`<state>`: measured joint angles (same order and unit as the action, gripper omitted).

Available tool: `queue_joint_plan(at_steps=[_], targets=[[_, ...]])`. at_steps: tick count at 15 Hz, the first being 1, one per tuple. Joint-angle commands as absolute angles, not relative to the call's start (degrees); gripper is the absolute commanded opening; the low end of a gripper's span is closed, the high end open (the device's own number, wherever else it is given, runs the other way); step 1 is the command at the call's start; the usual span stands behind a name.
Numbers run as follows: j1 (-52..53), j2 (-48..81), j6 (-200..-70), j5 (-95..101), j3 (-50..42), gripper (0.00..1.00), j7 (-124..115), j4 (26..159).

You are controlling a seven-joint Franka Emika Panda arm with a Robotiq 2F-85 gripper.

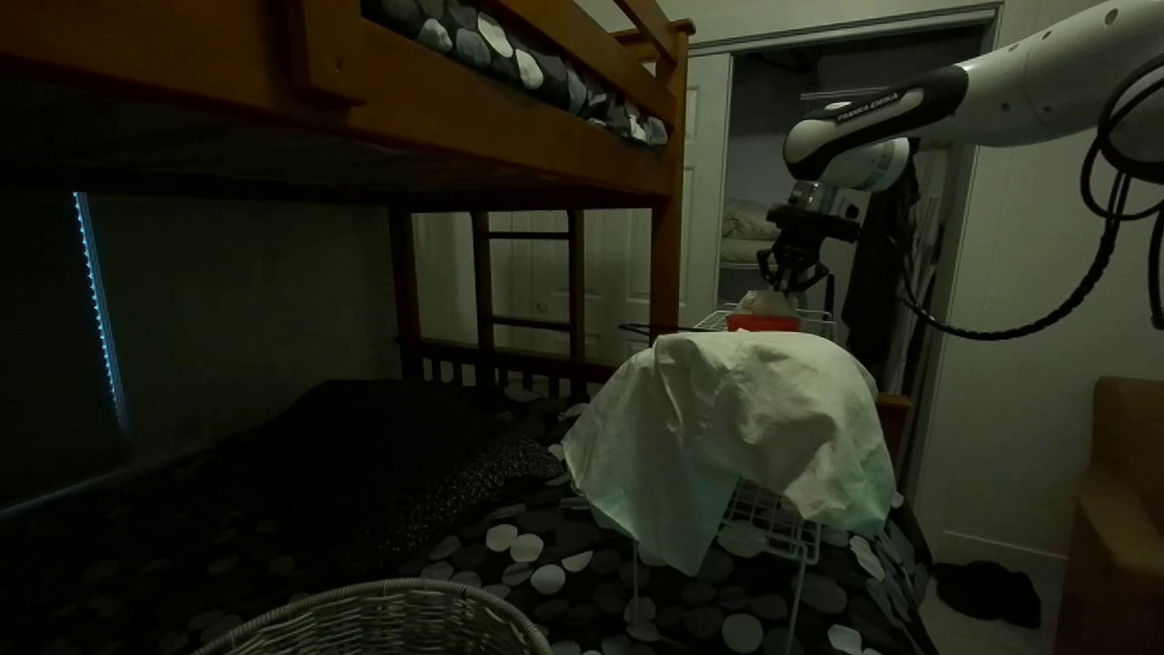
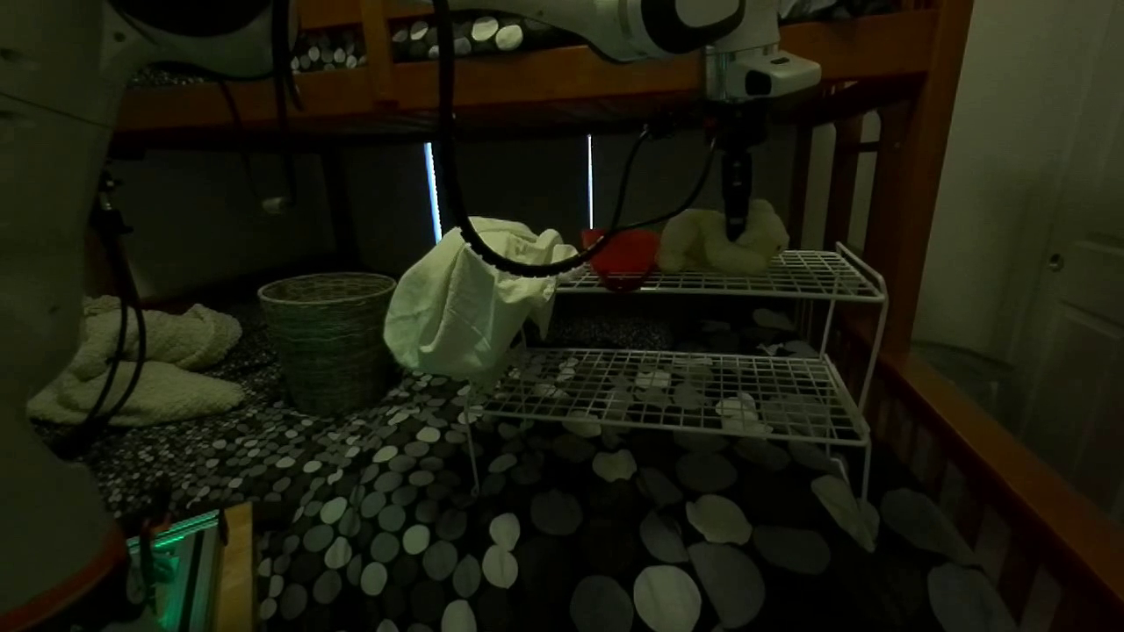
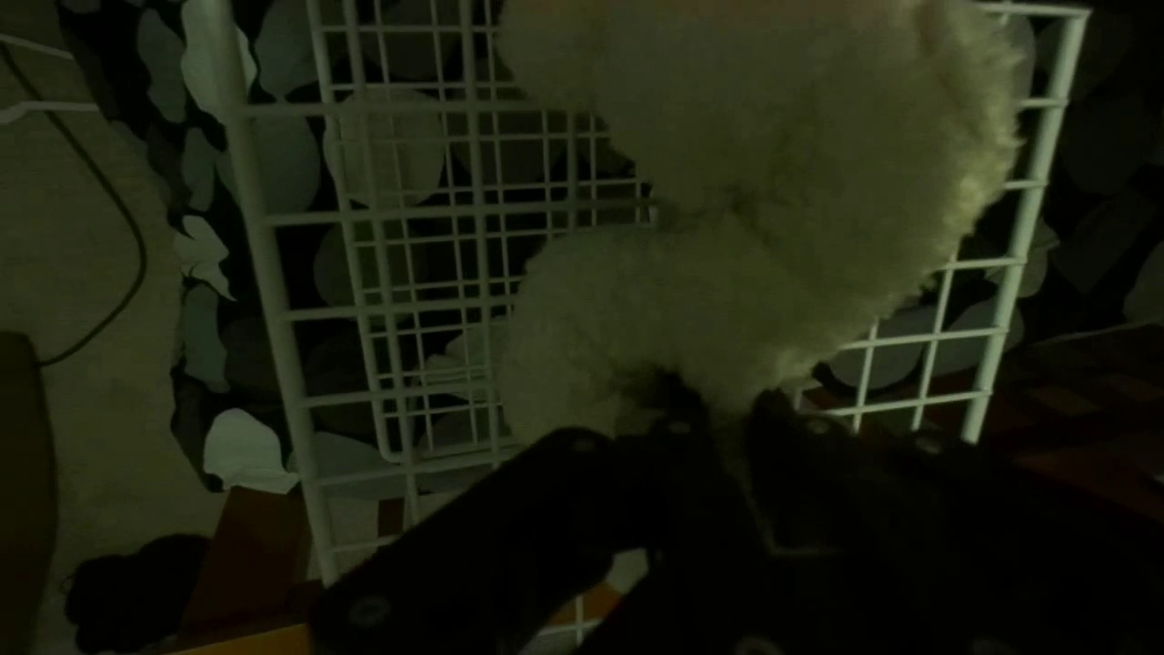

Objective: Remove the white toy from the top rack and put it on the bottom rack

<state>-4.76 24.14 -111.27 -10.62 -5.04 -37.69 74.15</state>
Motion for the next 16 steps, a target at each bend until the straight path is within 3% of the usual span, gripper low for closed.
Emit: queue_joint_plan(at_steps=[1,9,16], targets=[[-5.6,21.9,-109.3,-10.9,-6.0,0.03,-38.4,76.1],[-5.5,1.7,-112.4,-2.3,-14.4,0.03,-54.2,96.2],[-10.8,-6.8,-117.3,6.3,-13.4,0.03,-74.2,117.2]])
